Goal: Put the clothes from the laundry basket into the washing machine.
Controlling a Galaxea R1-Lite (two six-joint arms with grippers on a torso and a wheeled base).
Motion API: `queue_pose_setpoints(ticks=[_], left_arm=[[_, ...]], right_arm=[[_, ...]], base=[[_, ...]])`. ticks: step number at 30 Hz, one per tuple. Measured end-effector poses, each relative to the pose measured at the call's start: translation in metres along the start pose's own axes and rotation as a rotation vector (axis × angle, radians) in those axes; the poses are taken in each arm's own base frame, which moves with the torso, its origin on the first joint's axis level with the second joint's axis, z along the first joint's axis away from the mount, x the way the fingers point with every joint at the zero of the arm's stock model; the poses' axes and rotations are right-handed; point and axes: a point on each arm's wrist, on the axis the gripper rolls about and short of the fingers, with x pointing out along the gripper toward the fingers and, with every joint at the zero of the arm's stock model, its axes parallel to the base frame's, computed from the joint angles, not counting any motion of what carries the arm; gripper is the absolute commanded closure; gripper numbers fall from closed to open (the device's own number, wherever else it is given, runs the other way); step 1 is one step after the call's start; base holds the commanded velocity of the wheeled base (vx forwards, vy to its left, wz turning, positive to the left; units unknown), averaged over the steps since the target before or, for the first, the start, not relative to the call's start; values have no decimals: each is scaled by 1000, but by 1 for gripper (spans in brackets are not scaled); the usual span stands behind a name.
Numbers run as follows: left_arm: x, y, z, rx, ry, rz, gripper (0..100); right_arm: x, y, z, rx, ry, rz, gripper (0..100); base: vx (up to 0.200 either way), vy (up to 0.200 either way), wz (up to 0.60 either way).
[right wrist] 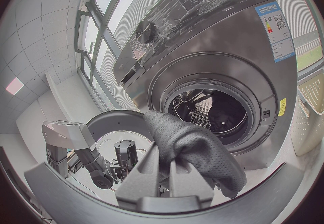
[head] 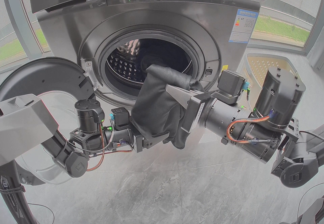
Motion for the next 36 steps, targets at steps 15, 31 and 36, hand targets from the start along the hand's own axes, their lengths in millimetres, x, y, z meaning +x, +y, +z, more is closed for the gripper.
queue_pose_setpoints(ticks=[15,31,36], left_arm=[[-29,-29,-1,18,-54,-24,100],[-64,-81,31,-22,-219,-46,100],[-62,-76,53,-31,-317,33,100]], right_arm=[[0,-4,-5,-4,19,-10,100],[-17,-22,-52,-18,169,-44,0],[-29,-27,-65,-28,179,-48,0]], base=[[0,0,0],[0,0,0],[0,0,0]])
